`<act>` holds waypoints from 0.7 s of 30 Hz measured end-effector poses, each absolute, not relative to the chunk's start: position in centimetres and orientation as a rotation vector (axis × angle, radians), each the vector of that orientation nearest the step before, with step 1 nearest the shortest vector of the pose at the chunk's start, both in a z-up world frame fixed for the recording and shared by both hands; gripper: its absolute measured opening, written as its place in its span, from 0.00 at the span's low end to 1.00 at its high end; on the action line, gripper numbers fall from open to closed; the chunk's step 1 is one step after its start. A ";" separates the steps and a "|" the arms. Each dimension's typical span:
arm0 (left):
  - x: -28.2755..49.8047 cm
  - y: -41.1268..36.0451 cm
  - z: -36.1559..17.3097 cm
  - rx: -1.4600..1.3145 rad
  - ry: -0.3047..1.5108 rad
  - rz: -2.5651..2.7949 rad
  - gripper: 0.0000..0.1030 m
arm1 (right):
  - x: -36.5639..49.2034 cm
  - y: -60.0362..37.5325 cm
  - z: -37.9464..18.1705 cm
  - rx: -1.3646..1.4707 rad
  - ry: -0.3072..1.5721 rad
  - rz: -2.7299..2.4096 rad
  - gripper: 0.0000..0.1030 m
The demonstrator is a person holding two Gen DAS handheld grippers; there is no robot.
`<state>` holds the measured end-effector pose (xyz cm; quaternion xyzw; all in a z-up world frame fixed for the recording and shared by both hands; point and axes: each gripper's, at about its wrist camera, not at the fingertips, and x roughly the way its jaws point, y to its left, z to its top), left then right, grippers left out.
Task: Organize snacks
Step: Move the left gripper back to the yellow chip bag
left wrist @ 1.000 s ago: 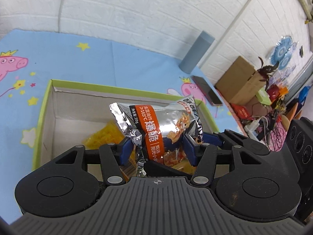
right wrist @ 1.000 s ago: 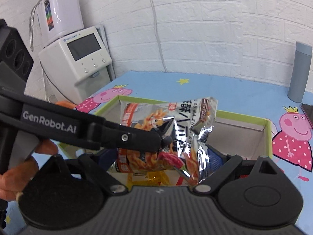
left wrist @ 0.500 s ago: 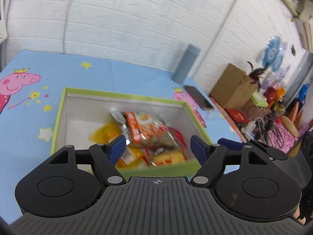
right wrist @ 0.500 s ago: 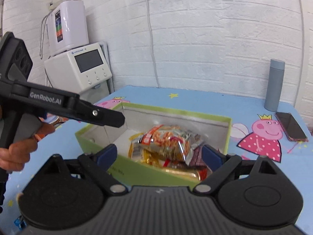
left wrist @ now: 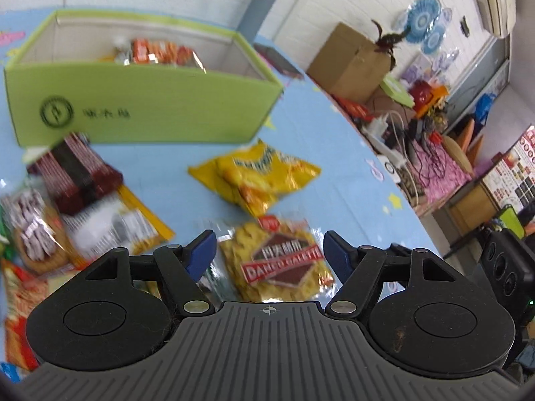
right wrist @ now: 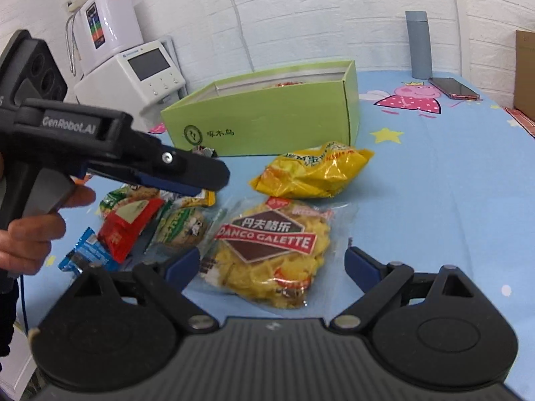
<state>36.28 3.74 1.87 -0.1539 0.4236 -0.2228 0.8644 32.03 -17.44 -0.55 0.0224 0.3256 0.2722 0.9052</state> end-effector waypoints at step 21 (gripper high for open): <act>32.2 0.5 -0.1 -0.288 0.922 -0.479 0.43 | 28.7 -17.7 -1.0 0.055 0.689 0.602 0.91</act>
